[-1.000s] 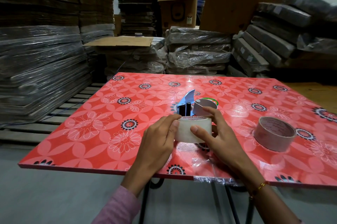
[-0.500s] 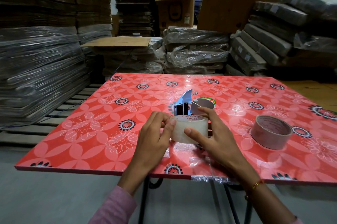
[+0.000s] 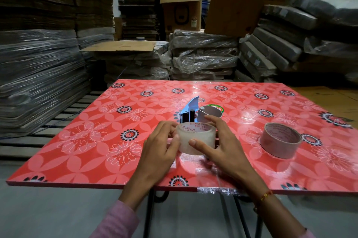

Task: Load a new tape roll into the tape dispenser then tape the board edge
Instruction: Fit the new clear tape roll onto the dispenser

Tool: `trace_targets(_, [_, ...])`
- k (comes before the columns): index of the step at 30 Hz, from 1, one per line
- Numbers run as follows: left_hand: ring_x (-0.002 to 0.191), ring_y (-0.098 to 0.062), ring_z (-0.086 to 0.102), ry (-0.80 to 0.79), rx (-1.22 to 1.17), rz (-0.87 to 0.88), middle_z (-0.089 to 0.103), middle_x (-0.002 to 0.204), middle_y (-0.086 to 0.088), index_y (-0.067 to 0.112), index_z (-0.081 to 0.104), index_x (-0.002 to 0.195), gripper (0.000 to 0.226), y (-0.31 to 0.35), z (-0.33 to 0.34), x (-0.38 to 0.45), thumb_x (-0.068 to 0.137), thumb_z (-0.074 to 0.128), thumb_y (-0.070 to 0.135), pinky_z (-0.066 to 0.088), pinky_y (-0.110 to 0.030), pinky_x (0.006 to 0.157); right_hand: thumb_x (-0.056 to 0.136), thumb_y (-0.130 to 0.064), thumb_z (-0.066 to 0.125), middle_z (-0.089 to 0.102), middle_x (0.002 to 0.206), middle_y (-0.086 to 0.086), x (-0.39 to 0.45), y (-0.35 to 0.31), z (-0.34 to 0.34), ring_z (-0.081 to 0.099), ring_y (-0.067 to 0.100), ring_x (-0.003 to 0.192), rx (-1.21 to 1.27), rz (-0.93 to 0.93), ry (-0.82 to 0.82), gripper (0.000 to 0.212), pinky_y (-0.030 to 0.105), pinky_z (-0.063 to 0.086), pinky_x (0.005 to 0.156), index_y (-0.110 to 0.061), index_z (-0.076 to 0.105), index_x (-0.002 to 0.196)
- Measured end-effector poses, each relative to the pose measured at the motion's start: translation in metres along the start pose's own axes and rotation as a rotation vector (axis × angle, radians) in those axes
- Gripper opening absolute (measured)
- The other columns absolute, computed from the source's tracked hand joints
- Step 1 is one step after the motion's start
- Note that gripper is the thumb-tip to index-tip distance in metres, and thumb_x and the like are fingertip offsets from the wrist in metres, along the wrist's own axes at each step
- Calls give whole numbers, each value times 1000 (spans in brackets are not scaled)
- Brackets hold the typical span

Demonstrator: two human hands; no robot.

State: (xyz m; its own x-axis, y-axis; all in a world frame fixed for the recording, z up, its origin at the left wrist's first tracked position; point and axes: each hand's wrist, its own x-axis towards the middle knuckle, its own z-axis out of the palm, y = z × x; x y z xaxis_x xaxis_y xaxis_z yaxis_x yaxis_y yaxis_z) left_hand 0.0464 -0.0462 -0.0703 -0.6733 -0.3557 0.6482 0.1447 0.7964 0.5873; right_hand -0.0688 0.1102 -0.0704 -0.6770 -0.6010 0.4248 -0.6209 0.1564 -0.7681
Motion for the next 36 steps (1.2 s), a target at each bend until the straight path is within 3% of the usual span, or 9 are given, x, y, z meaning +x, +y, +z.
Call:
trace_targets(4, [96, -3, 62, 1, -106, -53, 61, 114, 9, 22, 56, 87, 9, -1, 1, -1, 94, 51, 24, 52, -17, 73, 67, -71, 73, 58, 131, -20, 1, 4, 0, 63, 9, 113, 86, 53, 10, 75, 45, 57, 92, -48, 45, 133])
trace_targets(8, [95, -11, 60, 24, 35, 21, 58, 106, 7, 20, 51, 92, 11, 0, 4, -5, 94, 51, 31, 56, -37, 73, 68, -70, 75, 61, 128, -16, 1, 6, 0, 67, 11, 108, 151, 88, 11, 74, 46, 59, 90, -49, 46, 132])
trace_targets(14, [90, -11, 58, 45, 104, 43, 57, 103, 5, 18, 53, 89, 8, 2, 4, -2, 96, 49, 21, 54, -28, 70, 68, -72, 74, 60, 129, -19, 1, 6, 1, 66, 7, 108, 116, 75, 19, 74, 43, 58, 90, -49, 45, 132])
trace_targets(17, [99, -3, 62, -35, -275, -181, 57, 117, 0, 1, 59, 86, 17, 2, -1, 4, 99, 53, 11, 57, -23, 68, 69, -73, 71, 60, 128, -18, 2, 6, 1, 66, 9, 106, 117, 79, 19, 74, 44, 58, 90, -47, 45, 134])
trace_targets(20, [97, -9, 66, -93, -566, -361, 54, 123, -1, -8, 59, 87, 19, 1, -1, 6, 99, 54, 6, 62, -36, 71, 70, -73, 69, 61, 126, -16, 3, 6, 1, 66, 10, 105, 126, 86, 19, 72, 45, 59, 89, -46, 46, 133])
trace_targets(25, [100, -7, 58, 70, -158, -135, 58, 108, 4, 12, 58, 85, 19, 2, 7, 7, 97, 52, 26, 48, -15, 75, 71, -78, 65, 62, 120, -16, 3, 7, 1, 67, 12, 102, 163, 111, 20, 66, 45, 58, 88, -48, 50, 128])
trace_targets(31, [89, -16, 52, 259, 46, -33, 50, 99, 5, 16, 50, 94, 13, 18, 35, 17, 101, 44, 25, 43, -31, 78, 70, -74, 64, 66, 119, -10, 7, 8, 2, 67, 16, 101, 276, 169, 54, 63, 47, 57, 91, -40, 57, 123])
trace_targets(34, [95, -15, 54, 292, -68, -47, 51, 103, 6, 14, 53, 91, 14, 18, 42, 24, 100, 46, 22, 46, -32, 83, 69, -79, 64, 68, 117, -9, 8, 10, 2, 67, 16, 101, 295, 177, 72, 66, 48, 56, 92, -39, 57, 121])
trace_targets(36, [102, -15, 57, 234, -319, -186, 55, 109, 4, 14, 58, 89, 17, 12, 45, 24, 99, 50, 26, 53, -45, 87, 68, -82, 63, 68, 117, -9, 8, 11, 2, 68, 14, 100, 309, 187, 78, 68, 46, 57, 91, -40, 57, 121])
